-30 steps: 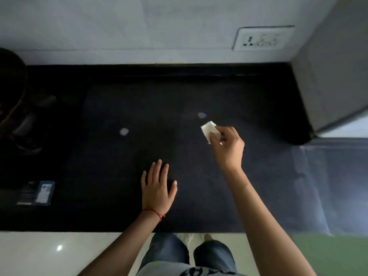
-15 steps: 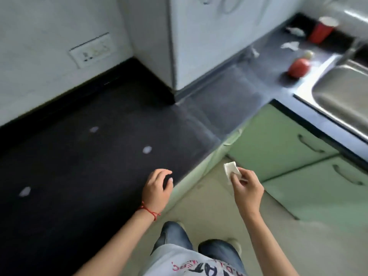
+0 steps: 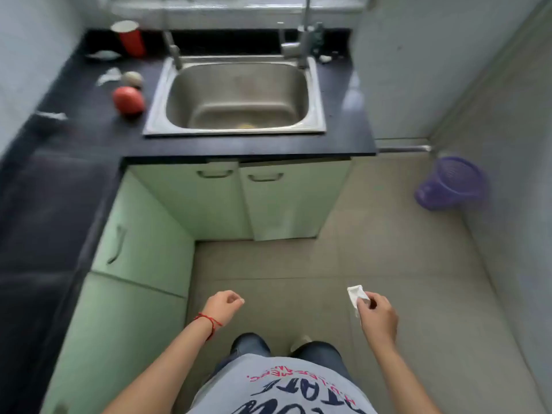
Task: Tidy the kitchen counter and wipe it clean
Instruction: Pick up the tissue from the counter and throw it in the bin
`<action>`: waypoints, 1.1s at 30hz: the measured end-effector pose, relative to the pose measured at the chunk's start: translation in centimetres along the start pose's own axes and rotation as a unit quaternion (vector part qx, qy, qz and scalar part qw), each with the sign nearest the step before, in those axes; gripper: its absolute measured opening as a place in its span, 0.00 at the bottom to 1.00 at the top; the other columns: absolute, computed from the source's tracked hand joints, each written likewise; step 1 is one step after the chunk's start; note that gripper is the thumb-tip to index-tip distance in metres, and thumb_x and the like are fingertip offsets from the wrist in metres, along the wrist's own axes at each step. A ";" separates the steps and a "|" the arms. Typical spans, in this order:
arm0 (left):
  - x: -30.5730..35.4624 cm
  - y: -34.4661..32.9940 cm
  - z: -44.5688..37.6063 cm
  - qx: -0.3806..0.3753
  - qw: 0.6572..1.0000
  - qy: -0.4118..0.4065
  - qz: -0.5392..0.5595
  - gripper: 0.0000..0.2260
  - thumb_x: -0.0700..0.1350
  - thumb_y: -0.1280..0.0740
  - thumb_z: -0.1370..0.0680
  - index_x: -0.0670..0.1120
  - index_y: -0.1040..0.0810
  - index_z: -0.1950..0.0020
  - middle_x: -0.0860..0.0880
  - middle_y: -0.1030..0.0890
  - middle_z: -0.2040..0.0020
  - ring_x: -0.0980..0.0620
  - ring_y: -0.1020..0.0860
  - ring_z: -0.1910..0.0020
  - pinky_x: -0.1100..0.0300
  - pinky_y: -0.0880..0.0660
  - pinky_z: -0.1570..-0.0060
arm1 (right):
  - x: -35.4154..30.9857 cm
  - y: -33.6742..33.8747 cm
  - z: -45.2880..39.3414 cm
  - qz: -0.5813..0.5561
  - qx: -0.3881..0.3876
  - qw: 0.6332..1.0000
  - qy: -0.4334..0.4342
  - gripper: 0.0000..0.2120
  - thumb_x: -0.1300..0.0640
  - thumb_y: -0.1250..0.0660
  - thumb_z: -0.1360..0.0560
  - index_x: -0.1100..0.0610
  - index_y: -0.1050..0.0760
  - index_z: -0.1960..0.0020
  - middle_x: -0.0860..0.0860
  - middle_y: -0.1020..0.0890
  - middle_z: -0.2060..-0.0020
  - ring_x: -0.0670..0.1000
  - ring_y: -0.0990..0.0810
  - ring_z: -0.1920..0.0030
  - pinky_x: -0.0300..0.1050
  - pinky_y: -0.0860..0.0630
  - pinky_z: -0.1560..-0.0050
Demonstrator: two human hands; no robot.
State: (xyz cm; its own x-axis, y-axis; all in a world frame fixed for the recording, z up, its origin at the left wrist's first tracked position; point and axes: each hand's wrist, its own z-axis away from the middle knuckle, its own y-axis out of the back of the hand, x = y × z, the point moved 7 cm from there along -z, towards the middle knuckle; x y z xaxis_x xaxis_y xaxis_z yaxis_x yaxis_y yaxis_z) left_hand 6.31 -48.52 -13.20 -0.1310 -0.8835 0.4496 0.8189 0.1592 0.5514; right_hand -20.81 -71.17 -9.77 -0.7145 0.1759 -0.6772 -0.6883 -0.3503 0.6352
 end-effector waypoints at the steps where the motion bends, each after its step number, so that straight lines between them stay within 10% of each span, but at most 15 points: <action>1: 1.9 -1.2 -0.7 -0.009 1.000 -0.002 -0.001 0.11 0.45 0.35 0.24 0.41 0.19 0.47 0.44 0.18 0.46 0.47 0.22 0.45 0.61 0.29 0.46 | 2.0 1.8 -0.9 -0.003 0.015 1.000 -0.026 0.06 0.66 0.36 0.29 0.63 0.21 0.56 0.58 0.22 0.61 0.59 0.25 0.59 0.44 0.35 0.59; 14: 19.8 -9.7 -10.1 -0.077 0.996 0.023 0.033 0.05 0.40 0.38 0.22 0.42 0.25 0.56 0.47 0.23 0.67 0.48 0.25 0.67 0.61 0.33 0.68 | 11.9 15.4 -9.8 -0.092 0.171 0.958 -0.211 0.08 0.66 0.36 0.29 0.65 0.20 0.54 0.64 0.17 0.58 0.56 0.26 0.62 0.43 0.34 0.60; 33: 58.1 -20.5 -23.9 -0.180 0.968 -0.083 -0.151 0.14 0.43 0.37 0.24 0.47 0.27 0.71 0.48 0.23 0.69 0.47 0.24 0.64 0.57 0.26 0.56 | 11.6 26.6 -33.3 -0.108 0.206 0.916 -0.326 0.07 0.65 0.36 0.29 0.66 0.20 0.55 0.60 0.22 0.66 0.58 0.26 0.62 0.44 0.34 0.62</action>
State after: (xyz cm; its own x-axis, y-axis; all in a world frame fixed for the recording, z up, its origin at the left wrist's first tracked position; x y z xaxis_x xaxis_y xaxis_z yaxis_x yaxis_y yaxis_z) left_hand -4.72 -113.62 -15.23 -0.4585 -0.7783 0.4289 0.8669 -0.2857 0.4084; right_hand -43.21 -109.11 -13.13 -0.3865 0.7594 -0.5233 -0.7163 0.1103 0.6891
